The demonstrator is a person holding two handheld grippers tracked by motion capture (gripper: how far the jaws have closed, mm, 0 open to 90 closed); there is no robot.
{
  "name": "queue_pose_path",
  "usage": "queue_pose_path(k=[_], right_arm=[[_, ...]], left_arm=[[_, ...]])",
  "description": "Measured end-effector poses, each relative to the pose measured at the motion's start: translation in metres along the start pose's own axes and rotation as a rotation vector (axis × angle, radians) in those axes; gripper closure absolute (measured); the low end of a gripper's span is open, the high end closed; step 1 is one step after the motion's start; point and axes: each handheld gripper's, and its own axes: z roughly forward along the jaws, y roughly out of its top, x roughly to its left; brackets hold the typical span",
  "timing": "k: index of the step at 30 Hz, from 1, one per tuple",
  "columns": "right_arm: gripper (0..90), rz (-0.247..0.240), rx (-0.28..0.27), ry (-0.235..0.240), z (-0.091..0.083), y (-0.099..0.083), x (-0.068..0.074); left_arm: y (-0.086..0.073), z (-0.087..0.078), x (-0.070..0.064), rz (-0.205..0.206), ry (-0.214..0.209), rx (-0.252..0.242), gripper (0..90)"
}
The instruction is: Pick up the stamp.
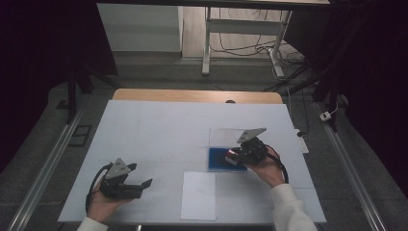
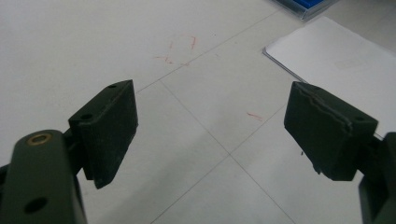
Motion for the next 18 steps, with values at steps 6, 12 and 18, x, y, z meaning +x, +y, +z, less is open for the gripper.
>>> queue_pose_path(k=[6,12,18], right_arm=[[69.7,-0.005,-0.006,-0.001,0.000,-0.001,0.000],[69.9,0.009,-0.050,0.011,-0.004,0.000,0.003],[69.9,0.020,-0.130,0.002,-0.022,0.001,0.003]], left_arm=[[0.000,0.000,0.000,0.002,0.003,0.002,17.5],[-0.001,0.000,0.001,0.002,0.008,0.005,17.5],[0.000,0.000,0.002,-0.001,0.009,0.003,17.8]])
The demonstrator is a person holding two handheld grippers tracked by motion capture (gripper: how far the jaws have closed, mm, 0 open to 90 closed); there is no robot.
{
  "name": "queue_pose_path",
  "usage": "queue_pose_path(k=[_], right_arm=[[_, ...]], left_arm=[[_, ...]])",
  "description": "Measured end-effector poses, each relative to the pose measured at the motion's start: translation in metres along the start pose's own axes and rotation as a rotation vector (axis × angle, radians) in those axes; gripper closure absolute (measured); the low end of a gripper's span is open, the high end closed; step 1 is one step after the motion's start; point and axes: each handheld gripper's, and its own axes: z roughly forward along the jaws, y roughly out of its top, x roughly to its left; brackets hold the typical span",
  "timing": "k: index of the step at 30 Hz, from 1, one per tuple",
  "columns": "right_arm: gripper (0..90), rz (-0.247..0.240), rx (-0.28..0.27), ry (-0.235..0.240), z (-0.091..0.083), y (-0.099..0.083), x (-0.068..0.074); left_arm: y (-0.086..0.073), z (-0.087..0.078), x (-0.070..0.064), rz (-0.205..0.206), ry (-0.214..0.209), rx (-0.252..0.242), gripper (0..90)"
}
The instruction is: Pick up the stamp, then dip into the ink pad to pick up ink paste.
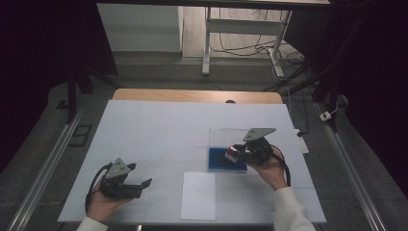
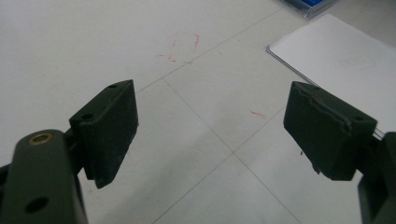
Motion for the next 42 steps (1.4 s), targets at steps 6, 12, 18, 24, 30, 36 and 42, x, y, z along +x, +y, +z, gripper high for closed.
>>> queue_pose_path(k=[6,12,18,24,30,36,42], right_arm=[[69.9,0.011,-0.015,-0.019,-0.014,0.004,-0.002],[69.9,0.022,-0.043,-0.028,-0.022,0.008,-0.004],[69.9,-0.005,-0.034,-0.036,-0.020,0.013,0.000],[69.8,-0.025,-0.012,-0.048,-0.014,0.014,0.001],[69.8,-0.028,0.022,-0.042,-0.003,0.015,0.003],[69.8,-0.019,0.071,-0.047,0.008,0.013,0.003],[69.8,0.002,0.078,-0.049,0.014,0.011,0.002]], left_arm=[[0.000,0.000,0.000,0.001,-0.001,0.003,18.0],[0.001,0.001,0.000,0.009,0.001,0.008,18.0],[0.001,0.003,-0.002,0.016,0.003,0.016,18.2],[0.001,0.003,-0.002,0.022,0.000,0.022,18.6],[0.001,0.004,-0.002,0.020,0.000,0.026,18.6],[0.001,0.004,-0.002,0.025,0.002,0.029,18.8],[0.001,0.005,-0.002,0.026,0.003,0.037,19.0]])
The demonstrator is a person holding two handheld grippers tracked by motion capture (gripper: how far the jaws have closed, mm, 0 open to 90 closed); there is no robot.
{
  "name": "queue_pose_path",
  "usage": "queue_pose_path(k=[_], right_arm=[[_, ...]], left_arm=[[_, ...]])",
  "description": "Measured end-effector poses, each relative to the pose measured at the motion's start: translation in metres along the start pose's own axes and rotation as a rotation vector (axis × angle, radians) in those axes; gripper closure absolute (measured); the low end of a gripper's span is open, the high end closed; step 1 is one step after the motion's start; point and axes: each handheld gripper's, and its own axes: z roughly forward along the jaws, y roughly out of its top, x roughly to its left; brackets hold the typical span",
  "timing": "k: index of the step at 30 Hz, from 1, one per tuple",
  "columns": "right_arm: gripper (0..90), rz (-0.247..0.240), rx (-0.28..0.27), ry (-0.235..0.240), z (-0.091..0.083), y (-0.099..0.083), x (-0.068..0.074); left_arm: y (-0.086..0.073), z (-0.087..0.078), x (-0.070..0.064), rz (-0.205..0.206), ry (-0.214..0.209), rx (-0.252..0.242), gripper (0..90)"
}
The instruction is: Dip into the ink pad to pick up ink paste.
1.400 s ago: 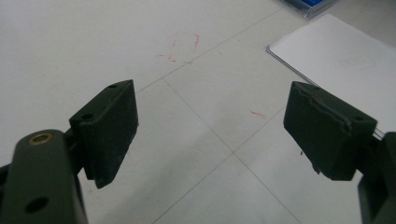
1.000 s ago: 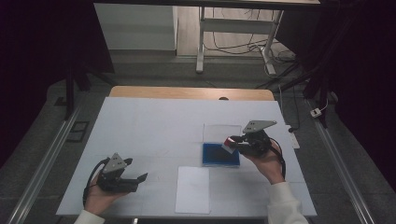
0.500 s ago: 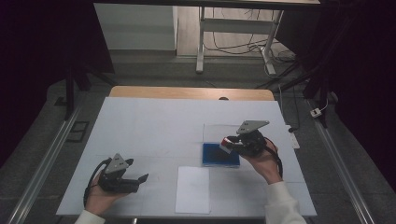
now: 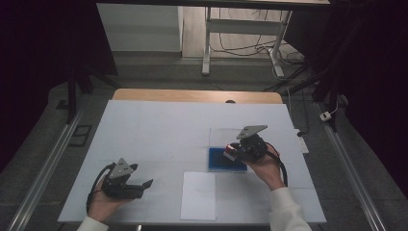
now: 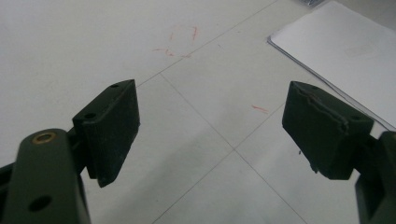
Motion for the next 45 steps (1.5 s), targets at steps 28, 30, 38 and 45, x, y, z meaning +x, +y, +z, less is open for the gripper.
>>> queue_pose_path(k=[28,30,38,45], right_arm=[[69.8,0.013,0.043,-0.026,0.022,-0.003,0.008],[69.9,0.017,0.047,-0.028,0.022,-0.003,0.007],[69.9,-0.012,0.083,-0.053,0.023,0.001,0.012],[70.2,0.004,0.084,-0.041,0.024,0.001,0.010]], left_arm=[[0.000,-0.001,0.000,-0.001,0.006,0.001,19.6],[0.000,0.000,0.000,0.001,0.006,0.002,19.6],[0.000,0.000,-0.001,0.002,0.005,0.004,19.6],[0.000,0.001,-0.001,0.003,0.005,0.006,19.6]])
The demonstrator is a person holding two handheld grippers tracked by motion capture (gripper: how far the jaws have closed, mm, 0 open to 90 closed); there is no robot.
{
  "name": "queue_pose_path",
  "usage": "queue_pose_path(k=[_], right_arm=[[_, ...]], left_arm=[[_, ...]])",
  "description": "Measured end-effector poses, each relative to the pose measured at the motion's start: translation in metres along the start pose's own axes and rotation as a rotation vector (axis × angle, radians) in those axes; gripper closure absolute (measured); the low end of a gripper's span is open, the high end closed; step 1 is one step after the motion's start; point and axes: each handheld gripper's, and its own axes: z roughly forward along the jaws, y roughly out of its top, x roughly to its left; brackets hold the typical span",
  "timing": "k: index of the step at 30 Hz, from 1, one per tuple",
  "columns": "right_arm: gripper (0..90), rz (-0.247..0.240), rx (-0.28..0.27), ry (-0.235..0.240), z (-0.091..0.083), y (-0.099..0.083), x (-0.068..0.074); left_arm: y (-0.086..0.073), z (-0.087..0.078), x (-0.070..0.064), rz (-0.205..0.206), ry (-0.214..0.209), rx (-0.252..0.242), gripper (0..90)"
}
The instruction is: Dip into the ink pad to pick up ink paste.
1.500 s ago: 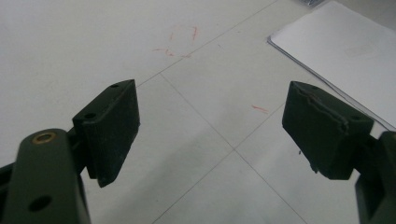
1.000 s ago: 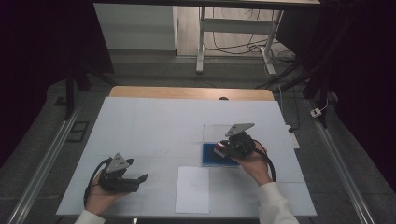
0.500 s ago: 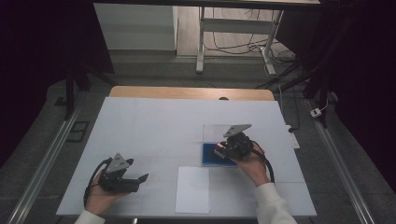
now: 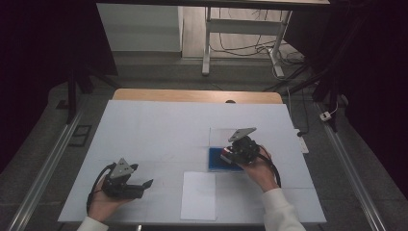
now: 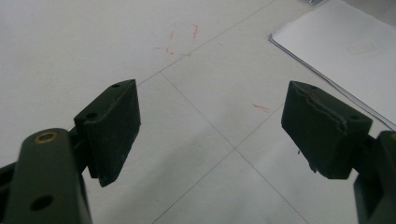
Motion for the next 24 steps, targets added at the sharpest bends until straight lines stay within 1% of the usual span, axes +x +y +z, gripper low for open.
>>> queue_pose_path(k=[2,5,9,18,24], right_arm=[[70.3,0.014,-0.007,0.006,0.0004,-0.0020,-0.0009],[70.5,0.020,0.000,0.005,0.0022,-0.0034,-0.0008],[70.6,0.002,0.016,-0.014,0.0033,-0.0017,0.0022],[70.6,0.015,0.044,-0.002,0.0046,0.0009,-0.0002],[70.6,0.017,0.044,0.003,0.0052,0.0013,-0.0007]], left_arm=[[0.0000,0.0001,-0.0004,0.001,0.000,0.000,19.6],[0.0000,0.0007,-0.0011,0.003,0.002,0.004,19.6],[0.0000,0.0012,-0.0015,0.008,0.002,0.008,19.6],[-0.0004,0.0021,-0.0014,0.009,0.000,0.012,19.6],[-0.0007,0.0021,-0.0008,0.008,0.000,0.012,19.6]])
